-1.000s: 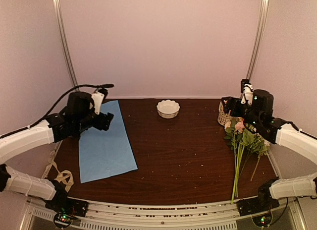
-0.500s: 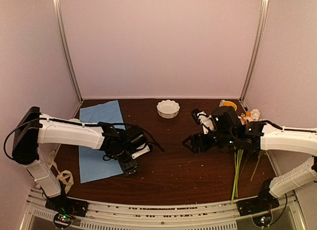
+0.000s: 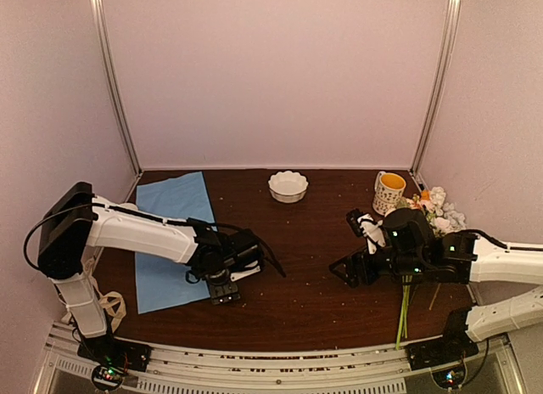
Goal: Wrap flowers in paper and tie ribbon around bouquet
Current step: Pick up the folded wrapping paper from the center of the board.
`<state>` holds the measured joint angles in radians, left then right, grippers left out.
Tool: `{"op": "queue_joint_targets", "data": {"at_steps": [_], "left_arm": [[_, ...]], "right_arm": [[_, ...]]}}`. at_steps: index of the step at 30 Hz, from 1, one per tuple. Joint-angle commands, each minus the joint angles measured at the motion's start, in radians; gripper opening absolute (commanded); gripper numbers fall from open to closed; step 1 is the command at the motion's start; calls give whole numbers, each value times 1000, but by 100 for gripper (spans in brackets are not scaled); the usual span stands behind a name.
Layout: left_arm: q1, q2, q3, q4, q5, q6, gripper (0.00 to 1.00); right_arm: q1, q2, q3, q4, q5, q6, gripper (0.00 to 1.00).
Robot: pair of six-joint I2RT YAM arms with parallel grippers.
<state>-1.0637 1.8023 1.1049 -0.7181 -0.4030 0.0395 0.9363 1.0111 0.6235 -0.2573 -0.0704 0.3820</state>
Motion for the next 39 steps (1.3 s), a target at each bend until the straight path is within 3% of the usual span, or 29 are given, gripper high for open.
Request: {"op": "queue_joint_targets", "data": {"at_steps": [1, 5, 10, 13, 18, 27, 39], "left_arm": [[2, 18, -37, 66, -39, 16, 85], [2, 32, -43, 71, -135, 15, 84], [2, -3, -60, 123, -151, 27, 68], [2, -28, -84, 164, -171, 43, 46], [6, -53, -124, 231, -253, 61, 0], [43, -121, -106, 222, -320, -31, 0], [44, -403, 87, 220, -81, -92, 0]], "right_arm": [[5, -7, -3, -2, 68, 23, 81], [4, 3, 5, -5, 74, 23, 81], [4, 46, 35, -7, 59, -2, 81], [4, 75, 55, -14, 52, -14, 82], [5, 98, 68, -14, 48, -28, 82], [4, 94, 74, -21, 49, -23, 83], [8, 77, 191, -16, 30, -34, 82]]}}
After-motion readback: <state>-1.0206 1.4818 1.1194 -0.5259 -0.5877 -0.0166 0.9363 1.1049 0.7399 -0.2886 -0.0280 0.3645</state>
